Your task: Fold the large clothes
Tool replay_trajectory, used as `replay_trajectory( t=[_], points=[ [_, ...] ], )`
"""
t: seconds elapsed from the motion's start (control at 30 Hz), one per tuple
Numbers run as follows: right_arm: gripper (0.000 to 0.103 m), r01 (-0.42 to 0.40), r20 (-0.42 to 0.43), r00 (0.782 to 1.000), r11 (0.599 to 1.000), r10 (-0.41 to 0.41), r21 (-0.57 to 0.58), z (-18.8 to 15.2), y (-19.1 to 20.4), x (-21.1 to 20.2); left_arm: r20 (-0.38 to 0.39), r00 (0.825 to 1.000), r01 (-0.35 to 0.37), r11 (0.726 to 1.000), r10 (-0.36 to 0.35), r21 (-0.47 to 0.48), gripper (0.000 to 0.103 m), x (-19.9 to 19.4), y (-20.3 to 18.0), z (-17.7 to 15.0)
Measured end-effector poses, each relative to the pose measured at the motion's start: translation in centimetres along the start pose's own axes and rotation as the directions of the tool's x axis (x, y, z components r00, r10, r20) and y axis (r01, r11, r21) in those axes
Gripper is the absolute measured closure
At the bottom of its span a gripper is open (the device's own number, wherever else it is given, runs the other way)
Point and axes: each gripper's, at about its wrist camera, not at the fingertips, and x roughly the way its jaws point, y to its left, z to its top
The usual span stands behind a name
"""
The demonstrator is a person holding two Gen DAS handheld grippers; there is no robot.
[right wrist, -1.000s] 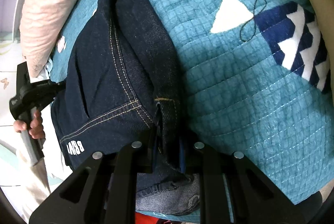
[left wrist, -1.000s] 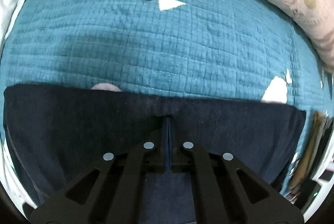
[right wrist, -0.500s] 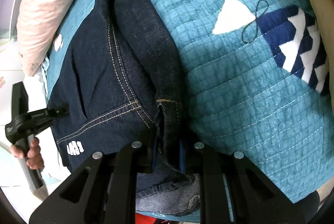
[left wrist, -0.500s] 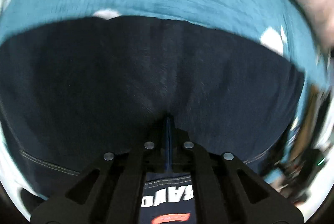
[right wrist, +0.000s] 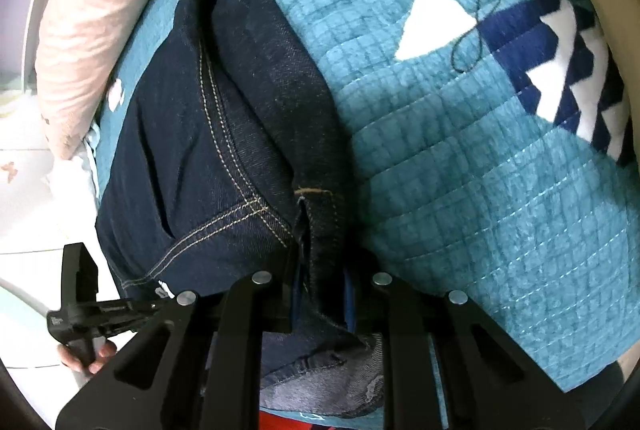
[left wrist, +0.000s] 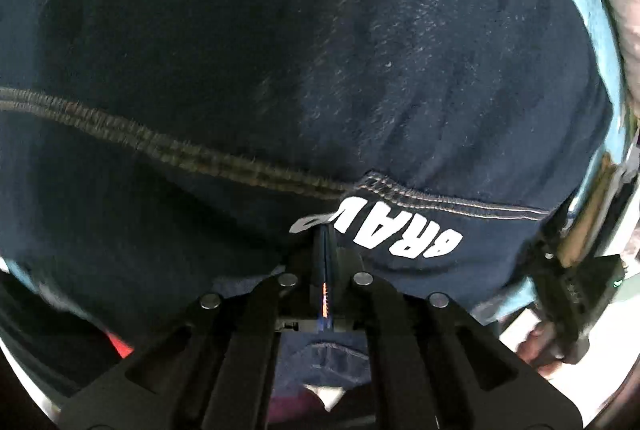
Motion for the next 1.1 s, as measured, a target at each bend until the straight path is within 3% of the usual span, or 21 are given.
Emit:
replay_trajectory(
  t=[0.1, 0.17, 0.27, 0.3, 0.37, 0.47, 0.53, 0.67, 0.73, 0.83, 0.87, 0.97, 1.1],
  points=[
    [0.089, 0.018, 0.002, 1.0, 1.0, -0.018, -0.006, 0.0, 0.3, -0.1, 0.032, 0.99, -0.137, 0.984, 0.134, 0.116, 0.102, -1.7, -1.3, -4.2],
    [0.089, 0.03, 0.008, 1.0, 0.999, -0.03, -0.02, -0.2, 0.5, 0.0, 0.047, 0.995, -0.094, 0.99, 0.089, 0.107, 0.102, -1.4, -0.6, -7.0],
    [0.089, 0.02, 0.006, 1.0, 1.0, -0.02, -0.009, -0.3, 0.6, 0.1, 0.18, 0.976, -0.149, 0.977, 0.121, 0.151, 0.101, 1.2, -0.2, -8.8],
    [0.089, 0.016, 0.008, 1.0, 1.0, -0.016, -0.005, -0.4, 0.6, 0.2, 0.213, 0.969, -0.16, 0.977, 0.128, 0.138, 0.101, 1.5, -0.6, -8.7],
    [0.089, 0.019, 0.012, 1.0, 1.0, -0.019, -0.01, -0.5, 0.8, 0.4, 0.209, 0.968, -0.152, 0.987, 0.136, 0.06, 0.1, 1.1, -0.8, -8.4],
    [0.089, 0.023, 0.008, 1.0, 1.0, -0.022, -0.006, -0.6, 0.7, 0.4, 0.218, 0.955, -0.238, 0.958, 0.2, 0.163, 0.1, 0.1, -2.5, -9.2],
    [0.089, 0.031, 0.006, 0.999, 0.999, -0.031, -0.021, -0.6, 0.9, 0.3, 0.261, 0.944, -0.259, 0.945, 0.204, 0.2, 0.1, -1.2, -3.7, -9.9],
    [0.087, 0.009, -0.008, 1.0, 1.0, -0.009, -0.004, -0.1, 0.8, 0.2, 0.315, 0.945, -0.167, 0.957, 0.088, 0.236, 0.1, -4.4, -4.5, -9.9],
    [0.087, -0.001, -0.024, 1.0, 1.0, 0.001, -0.001, 0.2, 0.7, 0.2, 0.342, 0.937, -0.174, 0.949, 0.077, 0.262, 0.1, -5.3, -5.4, -8.8],
    [0.086, -0.022, -0.039, 0.999, 1.0, 0.022, 0.007, 0.6, 0.3, 0.1, 0.231, 0.971, -0.112, 0.973, 0.063, 0.203, 0.101, -1.9, -3.3, -6.9],
    [0.085, -0.041, -0.048, 0.998, 0.999, 0.041, 0.014, 0.7, 0.0, 0.1, 0.24, 0.97, -0.079, 0.979, 0.032, 0.189, 0.101, -1.3, -2.3, -6.2],
    [0.081, -0.084, -0.048, 0.995, 0.996, 0.086, 0.041, 1.0, -0.6, -0.3, 0.264, 0.964, -0.085, 0.975, 0.029, 0.204, 0.101, -2.3, -2.1, -7.4],
    [0.09, -0.078, -0.039, 0.996, 0.997, 0.078, -0.007, 0.8, -0.1, -1.7, 0.265, 0.964, -0.065, 0.981, 0.015, 0.181, 0.101, -2.2, -1.4, -9.2]
  ],
)
